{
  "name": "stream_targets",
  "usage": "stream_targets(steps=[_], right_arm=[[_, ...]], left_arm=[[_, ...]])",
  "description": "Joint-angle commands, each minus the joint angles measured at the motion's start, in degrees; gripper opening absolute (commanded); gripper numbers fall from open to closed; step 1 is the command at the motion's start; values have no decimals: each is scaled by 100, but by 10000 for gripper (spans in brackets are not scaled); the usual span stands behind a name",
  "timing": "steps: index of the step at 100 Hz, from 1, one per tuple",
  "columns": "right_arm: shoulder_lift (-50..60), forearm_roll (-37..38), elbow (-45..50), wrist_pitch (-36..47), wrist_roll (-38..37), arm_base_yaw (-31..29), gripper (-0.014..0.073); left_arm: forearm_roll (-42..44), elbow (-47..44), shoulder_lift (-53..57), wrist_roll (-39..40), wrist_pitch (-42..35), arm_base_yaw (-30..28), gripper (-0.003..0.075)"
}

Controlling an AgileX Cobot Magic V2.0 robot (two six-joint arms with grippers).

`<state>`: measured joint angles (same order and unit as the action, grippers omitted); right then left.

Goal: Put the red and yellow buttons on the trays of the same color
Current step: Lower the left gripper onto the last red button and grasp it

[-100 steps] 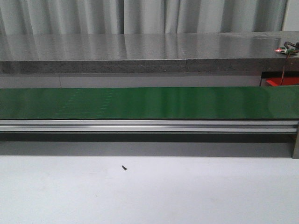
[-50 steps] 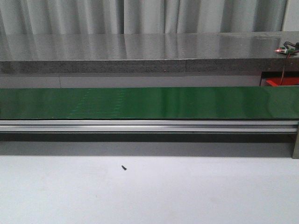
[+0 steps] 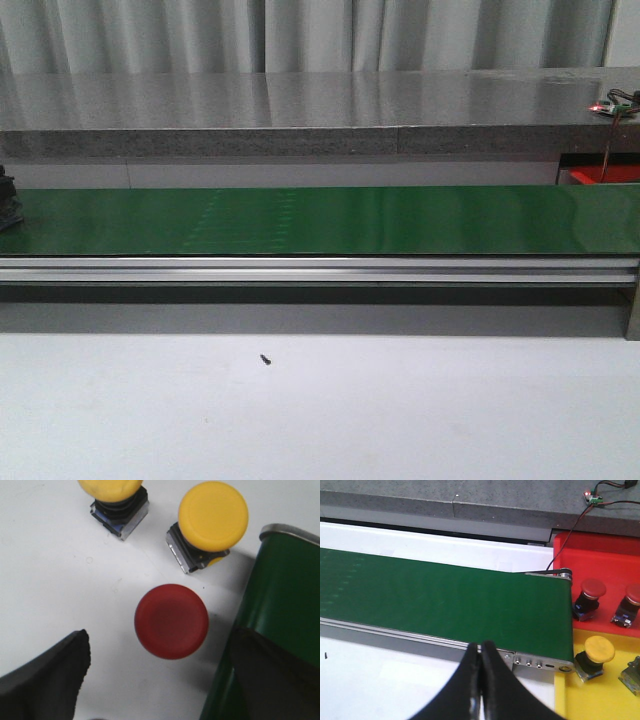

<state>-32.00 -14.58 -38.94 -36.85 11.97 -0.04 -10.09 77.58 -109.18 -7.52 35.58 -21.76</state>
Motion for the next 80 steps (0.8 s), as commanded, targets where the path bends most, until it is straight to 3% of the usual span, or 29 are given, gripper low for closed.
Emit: stream_targets(steps=[1,29,36,60,67,80], right_arm=[[7,-13,-143,414,46,12,-99],[7,-13,-143,414,46,12,-99],[7,-13,-143,414,46,12,-99],[7,-13,-143,414,46,12,-99],[7,-13,-143,414,46,12,-99],[7,-13,-143,414,46,12,-99]], left_arm=[[-34,154,210,62,-409,-7,547],[-34,154,73,62,-702,-7,539],[-34,154,73,62,-702,-7,485],[-34,154,73,62,-702,-7,174],[-34,154,73,62,-670,-7,132],[-12,154,188,62,-569,-12,127]])
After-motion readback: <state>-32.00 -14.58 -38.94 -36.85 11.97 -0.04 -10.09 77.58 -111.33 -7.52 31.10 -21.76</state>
